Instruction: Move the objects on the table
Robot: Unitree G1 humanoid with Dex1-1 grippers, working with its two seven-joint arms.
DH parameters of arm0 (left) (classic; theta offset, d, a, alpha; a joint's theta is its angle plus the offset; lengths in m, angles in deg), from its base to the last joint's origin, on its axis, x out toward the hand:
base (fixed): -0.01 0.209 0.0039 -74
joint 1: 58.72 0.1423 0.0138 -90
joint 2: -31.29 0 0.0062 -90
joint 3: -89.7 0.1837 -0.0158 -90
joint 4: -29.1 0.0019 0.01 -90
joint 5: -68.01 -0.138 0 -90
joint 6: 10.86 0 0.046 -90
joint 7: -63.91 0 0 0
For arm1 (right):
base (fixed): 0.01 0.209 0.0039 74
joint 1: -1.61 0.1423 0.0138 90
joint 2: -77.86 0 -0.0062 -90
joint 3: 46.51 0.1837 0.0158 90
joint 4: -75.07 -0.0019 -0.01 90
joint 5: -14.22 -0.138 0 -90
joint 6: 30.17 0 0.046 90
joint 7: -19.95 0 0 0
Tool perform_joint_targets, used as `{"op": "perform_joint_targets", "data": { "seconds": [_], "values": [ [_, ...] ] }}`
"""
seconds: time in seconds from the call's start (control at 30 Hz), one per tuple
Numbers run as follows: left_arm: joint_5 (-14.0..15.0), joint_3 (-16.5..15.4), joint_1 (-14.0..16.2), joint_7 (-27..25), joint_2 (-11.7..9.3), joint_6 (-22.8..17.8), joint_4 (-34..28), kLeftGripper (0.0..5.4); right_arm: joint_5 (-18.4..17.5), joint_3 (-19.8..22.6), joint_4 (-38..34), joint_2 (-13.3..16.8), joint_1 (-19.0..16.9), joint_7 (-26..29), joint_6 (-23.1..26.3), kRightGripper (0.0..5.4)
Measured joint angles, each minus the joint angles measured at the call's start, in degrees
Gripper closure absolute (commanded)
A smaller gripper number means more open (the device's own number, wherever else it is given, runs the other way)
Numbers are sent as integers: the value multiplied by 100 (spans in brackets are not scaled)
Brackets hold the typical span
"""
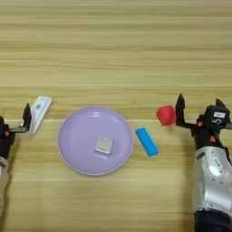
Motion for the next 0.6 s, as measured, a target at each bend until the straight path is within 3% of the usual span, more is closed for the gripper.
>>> {"op": "perform_joint_targets", "data": {
  "seconds": [0.6],
  "values": [
    [0,7,0,9,3,0,0,1,10,-56,-94,1,-28,-2,0,0]
  ]
}}
